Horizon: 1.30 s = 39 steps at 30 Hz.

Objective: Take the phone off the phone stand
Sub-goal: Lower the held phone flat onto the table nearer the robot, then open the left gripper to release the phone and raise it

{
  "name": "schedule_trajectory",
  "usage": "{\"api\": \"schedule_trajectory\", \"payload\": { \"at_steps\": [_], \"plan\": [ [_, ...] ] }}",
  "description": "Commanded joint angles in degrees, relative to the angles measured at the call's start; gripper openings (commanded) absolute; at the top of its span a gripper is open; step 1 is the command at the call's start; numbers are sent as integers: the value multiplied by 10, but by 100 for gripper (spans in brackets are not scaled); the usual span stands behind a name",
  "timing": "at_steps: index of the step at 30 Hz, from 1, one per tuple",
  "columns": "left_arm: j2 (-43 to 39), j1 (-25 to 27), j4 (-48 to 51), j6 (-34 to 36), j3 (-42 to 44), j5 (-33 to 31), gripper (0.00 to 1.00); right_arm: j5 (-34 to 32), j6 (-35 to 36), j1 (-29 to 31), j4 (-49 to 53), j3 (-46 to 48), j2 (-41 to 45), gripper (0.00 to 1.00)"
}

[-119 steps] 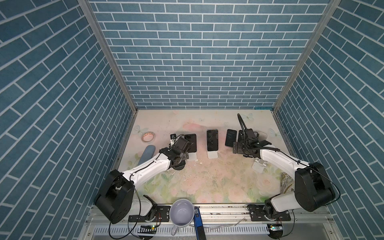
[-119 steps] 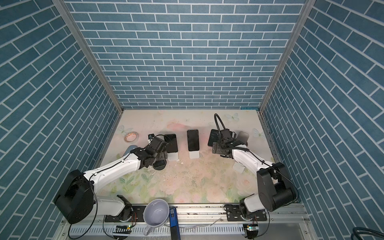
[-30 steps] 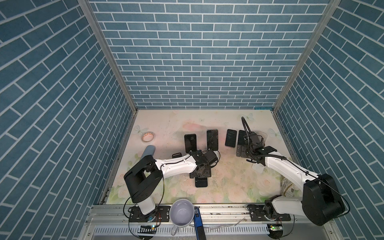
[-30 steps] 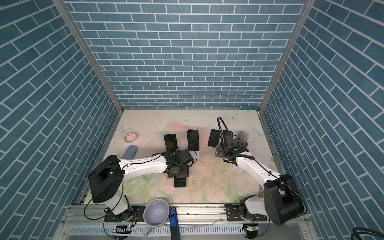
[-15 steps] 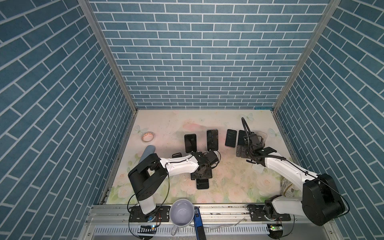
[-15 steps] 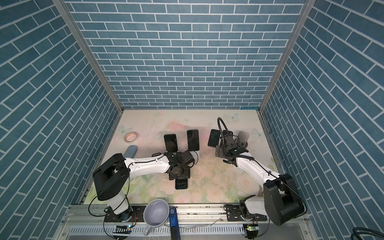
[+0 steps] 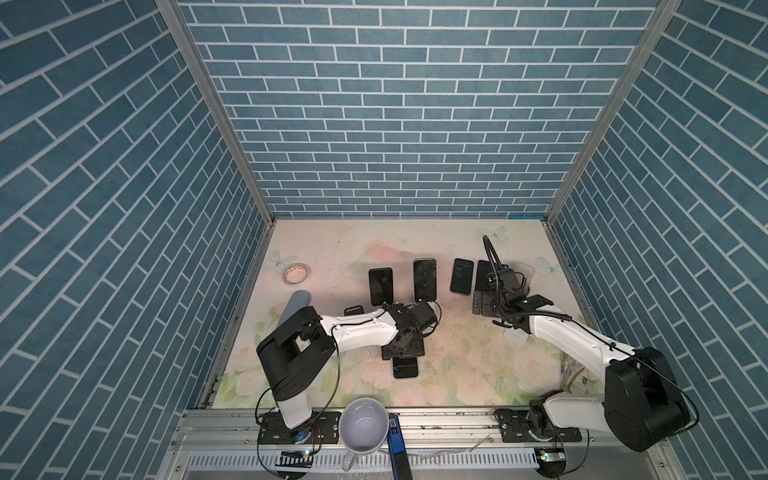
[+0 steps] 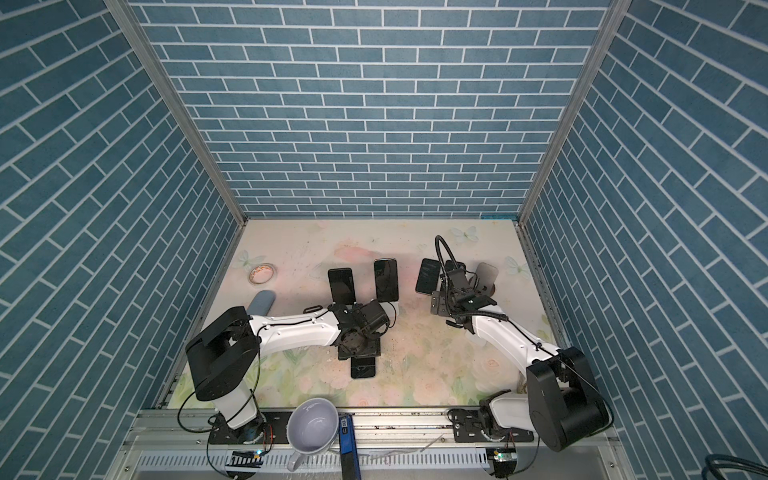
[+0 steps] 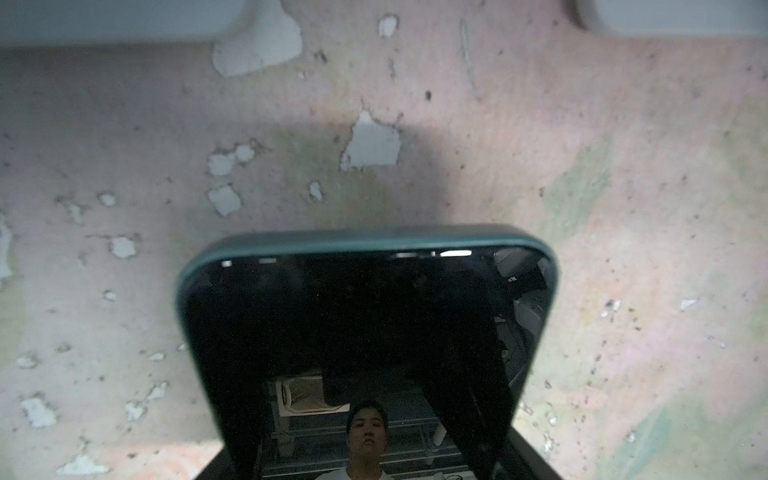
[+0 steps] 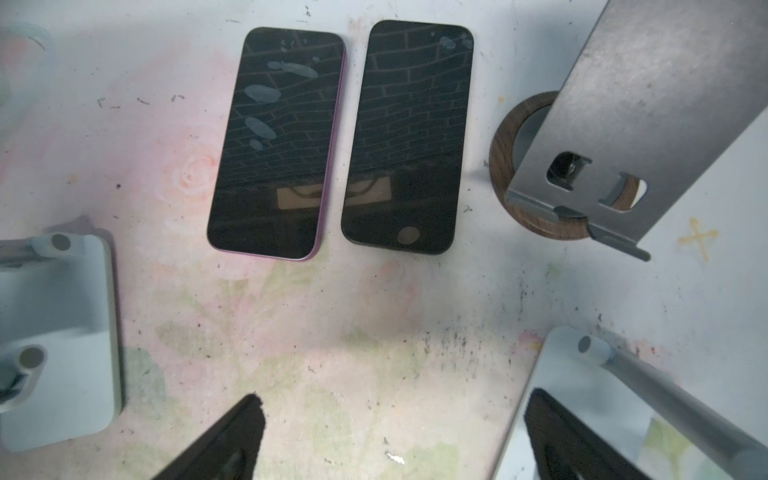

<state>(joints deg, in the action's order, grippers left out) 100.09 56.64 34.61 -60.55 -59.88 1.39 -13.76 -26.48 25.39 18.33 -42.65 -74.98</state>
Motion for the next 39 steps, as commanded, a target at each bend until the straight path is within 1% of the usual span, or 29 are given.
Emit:
{"api": "schedule_trajectory", "payload": {
  "at_steps": [1,7,10,25,39],
  "plan": [
    [22,-1,-5,-4,0,12,69,-14,16,-1,-8,10,17,99],
    [26,0,8,0,-7,7,73,-14,13,-1,-9,13,17,99],
    [36,-1,31,5,-21,-3,73,-13,13,-1,-10,13,18,99],
    [65,-1,57,8,-48,3,79,-17,18,-6,-24,27,26,99],
    [66,0,57,1,-49,2,81,-8,19,-18,-37,37,30,99]
  ]
}}
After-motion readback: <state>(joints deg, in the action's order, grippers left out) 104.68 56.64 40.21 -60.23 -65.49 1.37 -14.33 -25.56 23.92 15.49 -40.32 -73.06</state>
